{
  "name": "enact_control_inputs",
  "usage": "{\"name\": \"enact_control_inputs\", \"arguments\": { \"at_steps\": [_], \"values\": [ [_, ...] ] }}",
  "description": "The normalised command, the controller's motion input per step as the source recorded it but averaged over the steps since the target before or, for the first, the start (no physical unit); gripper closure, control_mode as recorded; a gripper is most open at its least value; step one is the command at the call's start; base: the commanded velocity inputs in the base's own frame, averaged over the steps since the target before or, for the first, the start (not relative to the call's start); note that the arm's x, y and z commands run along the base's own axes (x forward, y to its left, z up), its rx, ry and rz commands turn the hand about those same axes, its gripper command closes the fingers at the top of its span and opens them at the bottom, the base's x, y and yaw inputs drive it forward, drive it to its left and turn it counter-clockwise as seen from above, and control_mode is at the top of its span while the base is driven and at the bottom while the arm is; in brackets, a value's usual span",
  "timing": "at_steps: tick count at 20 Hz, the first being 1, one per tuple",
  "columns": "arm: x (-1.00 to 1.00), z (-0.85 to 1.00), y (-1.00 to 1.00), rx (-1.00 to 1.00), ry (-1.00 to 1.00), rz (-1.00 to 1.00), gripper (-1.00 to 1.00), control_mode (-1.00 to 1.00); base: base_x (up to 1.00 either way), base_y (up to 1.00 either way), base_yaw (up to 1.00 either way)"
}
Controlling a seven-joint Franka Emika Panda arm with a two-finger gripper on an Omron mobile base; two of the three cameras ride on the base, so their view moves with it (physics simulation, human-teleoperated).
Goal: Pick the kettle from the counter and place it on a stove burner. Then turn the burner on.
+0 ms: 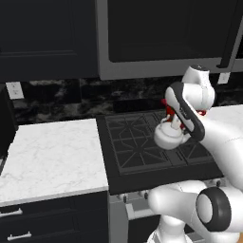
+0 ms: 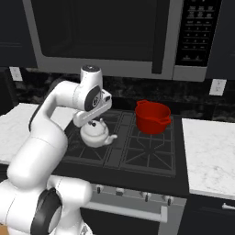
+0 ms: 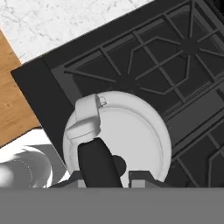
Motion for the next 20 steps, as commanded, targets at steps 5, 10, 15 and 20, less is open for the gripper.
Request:
{"name": "enact_control_inputs", "arguments": {
  "at_steps": [5,10,15,20],
  "values": [
    [0.2,0.0,-0.82,-0.05,0.04,0.0,1.0,-1.0,0.0,0.0,0.0],
    [0.01,0.0,-0.47,-0.1,0.0,0.0,1.0,-1.0,0.0,0.0,0.0],
    [0.0,-0.12,-0.12,-0.13,0.0,0.0,1.0,-1.0,0.0,0.0,0.0],
    [0.11,-0.39,-0.13,0.0,-0.06,0.02,1.0,-1.0,0.0,0.0,0.0]
  ]
}}
